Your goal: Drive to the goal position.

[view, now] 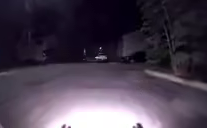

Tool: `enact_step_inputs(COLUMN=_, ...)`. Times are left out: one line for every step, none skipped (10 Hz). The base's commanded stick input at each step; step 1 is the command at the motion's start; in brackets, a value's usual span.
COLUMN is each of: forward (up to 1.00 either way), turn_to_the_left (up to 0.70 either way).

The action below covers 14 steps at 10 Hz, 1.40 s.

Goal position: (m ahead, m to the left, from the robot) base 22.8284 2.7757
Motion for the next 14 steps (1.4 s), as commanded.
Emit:
enact_step_inputs(forward=0.60, turn_to_the_left=0.00)
enact_step_inputs(forward=0.60, turn_to_the_left=0.00)
enact_step_inputs(forward=0.60, turn_to_the_left=0.00)
enact_step_inputs(forward=0.60, turn_to_the_left=0.00)
enact_step_inputs(forward=0.60, turn_to_the_left=0.00)
enact_step_inputs(forward=0.60, turn_to_the_left=0.00)
enact_step_inputs(forward=0.60, turn_to_the_left=0.00)
enact_step_inputs(forward=0.60, turn_to_the_left=0.00)
enact_step_inputs(forward=0.60, turn_to_the_left=0.00)
enact_step_inputs(forward=0.60, turn_to_the_left=0.00)
enact_step_inputs(forward=0.60, turn_to_the_left=0.00)
enact_step_inputs(forward=0.60, turn_to_the_left=0.00)
enact_step_inputs(forward=0.60, turn_to_the_left=0.00)
enact_step_inputs(forward=0.60, turn_to_the_left=0.00)
